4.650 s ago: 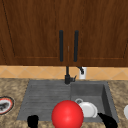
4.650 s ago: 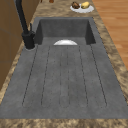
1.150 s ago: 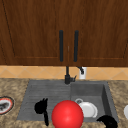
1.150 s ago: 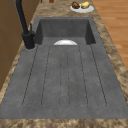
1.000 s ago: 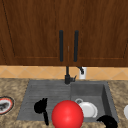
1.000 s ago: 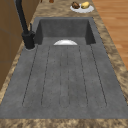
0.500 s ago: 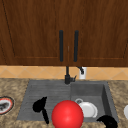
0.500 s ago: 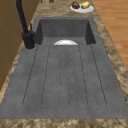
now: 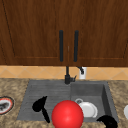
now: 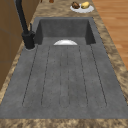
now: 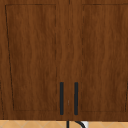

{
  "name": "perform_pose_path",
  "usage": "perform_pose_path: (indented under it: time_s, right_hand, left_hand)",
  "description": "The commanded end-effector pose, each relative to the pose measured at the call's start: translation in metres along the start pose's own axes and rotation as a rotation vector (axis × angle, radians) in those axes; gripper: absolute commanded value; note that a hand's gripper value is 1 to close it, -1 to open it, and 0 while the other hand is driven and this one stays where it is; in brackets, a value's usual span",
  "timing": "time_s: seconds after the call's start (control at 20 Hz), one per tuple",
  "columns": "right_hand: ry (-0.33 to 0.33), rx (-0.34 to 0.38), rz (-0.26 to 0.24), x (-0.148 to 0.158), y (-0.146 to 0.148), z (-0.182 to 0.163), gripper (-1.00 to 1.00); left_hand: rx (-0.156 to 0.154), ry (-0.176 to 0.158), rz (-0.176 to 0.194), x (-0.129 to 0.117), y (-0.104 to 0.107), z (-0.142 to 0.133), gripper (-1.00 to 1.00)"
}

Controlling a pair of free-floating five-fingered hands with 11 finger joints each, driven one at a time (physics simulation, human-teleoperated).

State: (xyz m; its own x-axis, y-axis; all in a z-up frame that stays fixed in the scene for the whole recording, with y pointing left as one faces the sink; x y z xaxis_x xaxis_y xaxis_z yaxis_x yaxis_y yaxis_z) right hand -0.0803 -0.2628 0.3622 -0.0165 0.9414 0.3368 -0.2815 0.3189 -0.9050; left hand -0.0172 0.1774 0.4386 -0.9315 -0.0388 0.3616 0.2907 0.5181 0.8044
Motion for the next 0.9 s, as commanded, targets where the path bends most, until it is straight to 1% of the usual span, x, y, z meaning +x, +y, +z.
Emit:
perform_pose_path:
  time_s: [0.0, 0.15, 0.2, 0.3, 0.45, 0.65, 0.7, 0.75, 0.85]
  right_hand:
    - [0.0, 0.0, 0.0, 0.0, 0.0, 0.0, 0.0]
    - [0.0, 0.0, 0.0, 0.0, 0.0, 0.0, 0.0]
    - [0.0, 0.0, 0.0, 0.0, 0.0, 0.0, 0.0]
    - [0.0, 0.0, 0.0, 0.0, 0.0, 0.0, 0.0]
    - [0.0, 0.0, 0.0, 0.0, 0.0, 0.0, 0.0]
    - [0.0, 0.0, 0.0, 0.0, 0.0, 0.0, 0.0]
    - [0.0, 0.0, 0.0, 0.0, 0.0, 0.0, 0.0]
    - [0.0, 0.0, 0.0, 0.0, 0.0, 0.0, 0.0]
    - [0.0, 0.0, 0.0, 0.0, 0.0, 0.0, 0.0]
  left_hand:
    - [0.143, 0.0, -0.037, 0.0, 0.0, 0.0, -1.0]
    - [0.15, 0.002, -0.051, 0.0014, 0.0008, -0.0014, -1.0]
    - [0.144, 0.006, -0.064, 0.0031, 0.0013, -0.0023, -1.0]
    - [0.149, 0.006, -0.073, 0.0045, 0.0017, -0.0031, -1.0]
    - [0.158, 0.0, -0.092, 0.0052, 0.0019, -0.004, -1.0]
    - [0.155, 0.0, -0.138, 0.0065, 0.0016, -0.0062, -1.0]
    - [0.153, 0.0, -0.152, 0.0067, 0.0012, -0.0069, -1.0]
    - [0.144, 0.0, -0.171, 0.0061, 0.0002, -0.0079, -1.0]
    - [0.145, 0.001, -0.202, 0.0062, -0.0008, -0.0096, -1.0]
